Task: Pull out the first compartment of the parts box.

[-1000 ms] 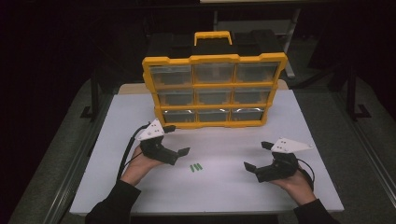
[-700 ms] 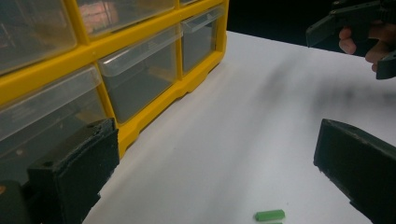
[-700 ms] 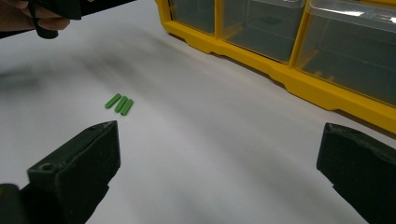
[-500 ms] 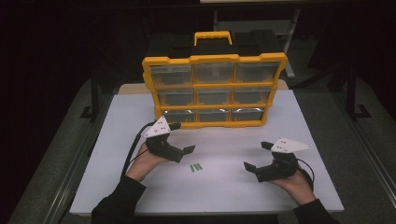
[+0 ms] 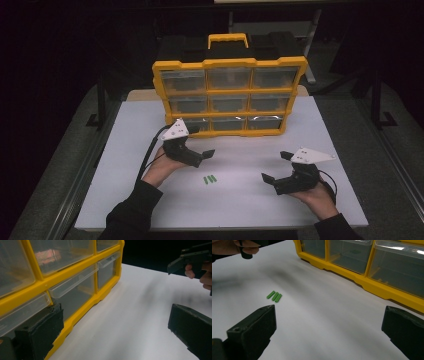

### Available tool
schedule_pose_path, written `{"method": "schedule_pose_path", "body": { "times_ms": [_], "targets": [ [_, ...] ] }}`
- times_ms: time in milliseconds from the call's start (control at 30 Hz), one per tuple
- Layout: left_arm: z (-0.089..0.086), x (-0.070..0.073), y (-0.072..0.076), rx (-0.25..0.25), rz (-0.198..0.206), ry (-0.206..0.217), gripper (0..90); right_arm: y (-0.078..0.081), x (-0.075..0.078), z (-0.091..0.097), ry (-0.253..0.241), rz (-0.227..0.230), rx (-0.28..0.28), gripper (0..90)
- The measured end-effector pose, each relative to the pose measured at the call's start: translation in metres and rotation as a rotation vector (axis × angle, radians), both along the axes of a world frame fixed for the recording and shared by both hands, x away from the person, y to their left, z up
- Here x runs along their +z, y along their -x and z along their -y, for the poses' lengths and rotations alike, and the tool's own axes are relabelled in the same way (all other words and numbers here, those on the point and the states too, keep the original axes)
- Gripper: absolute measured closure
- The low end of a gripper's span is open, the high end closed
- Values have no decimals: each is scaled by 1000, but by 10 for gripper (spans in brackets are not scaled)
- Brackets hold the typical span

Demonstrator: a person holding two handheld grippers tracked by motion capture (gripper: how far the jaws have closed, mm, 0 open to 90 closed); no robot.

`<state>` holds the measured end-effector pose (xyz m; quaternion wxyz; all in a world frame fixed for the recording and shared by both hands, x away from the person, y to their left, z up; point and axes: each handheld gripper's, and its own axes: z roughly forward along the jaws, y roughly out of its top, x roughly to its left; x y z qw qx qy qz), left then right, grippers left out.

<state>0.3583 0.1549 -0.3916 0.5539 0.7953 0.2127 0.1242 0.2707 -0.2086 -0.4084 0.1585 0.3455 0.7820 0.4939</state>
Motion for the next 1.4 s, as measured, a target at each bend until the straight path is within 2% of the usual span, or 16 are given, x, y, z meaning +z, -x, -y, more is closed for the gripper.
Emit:
{"method": "schedule_pose_path", "body": {
  "times_ms": [67, 133, 533, 700, 1033, 1400],
  "targets": [
    [1, -3, -1, 0, -5, 16, 0, 0, 0, 0, -1, 2, 0, 0],
    [2, -5, -1, -6, -6, -2, 0, 0, 0, 0, 0, 3, 0, 0],
    [4, -7, 0, -3, 10, 1, 0, 0, 0, -1, 2, 4, 6, 0],
    [6, -8, 0, -6, 25, -22, 0, -1, 0, -1, -3, 4, 6, 0],
    [6, -7, 1, -2, 50, -32, 0, -2, 1, -1, -5, 9, 7, 0],
    [7, -7, 2, 1, 102, -82, 0, -2, 0, -2, -4, 6, 10, 0]
  ]
}}
